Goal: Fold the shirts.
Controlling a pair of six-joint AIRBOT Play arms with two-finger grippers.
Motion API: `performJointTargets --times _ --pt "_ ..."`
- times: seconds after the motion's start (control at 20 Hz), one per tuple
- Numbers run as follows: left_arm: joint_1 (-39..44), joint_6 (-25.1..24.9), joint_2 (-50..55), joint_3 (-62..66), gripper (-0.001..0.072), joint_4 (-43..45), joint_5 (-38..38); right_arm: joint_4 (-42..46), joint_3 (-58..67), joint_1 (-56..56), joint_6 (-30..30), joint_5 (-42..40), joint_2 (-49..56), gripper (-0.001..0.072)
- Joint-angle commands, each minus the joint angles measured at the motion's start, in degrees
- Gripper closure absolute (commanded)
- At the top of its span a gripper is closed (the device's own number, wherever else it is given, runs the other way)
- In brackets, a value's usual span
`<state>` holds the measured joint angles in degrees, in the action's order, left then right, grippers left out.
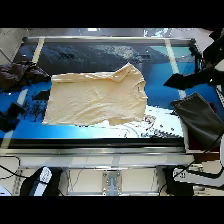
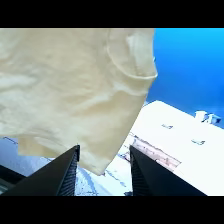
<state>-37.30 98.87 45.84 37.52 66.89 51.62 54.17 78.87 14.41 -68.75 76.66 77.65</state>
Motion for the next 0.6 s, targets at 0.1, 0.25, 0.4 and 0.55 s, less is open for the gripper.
performJointTargets --times 0.1,0.25,0.4,0.55 --pt "-5.4 -5.0 -1.2 -17.4 0.0062 -21.5 -1.7 -14.1 -17.2 0.5 5.5 -7.3 -5.5 0.0366" --pt "-5.4 -8.2 5.1 -17.4 0.0062 -29.2 -4.5 -16.7 -17.1 0.5 6.7 -7.0 -5.6 0.0366" --pt "-5.4 -13.4 10.4 -17.3 0.0122 -33.2 -4.9 -17.7 -17.1 0.5 7.0 -6.0 -5.6 0.0366" --pt "-5.3 -14.6 12.7 -17.2 0.0123 -34.4 -7.7 -18.0 -17.1 0.5 7.0 -5.6 -5.6 0.0366"
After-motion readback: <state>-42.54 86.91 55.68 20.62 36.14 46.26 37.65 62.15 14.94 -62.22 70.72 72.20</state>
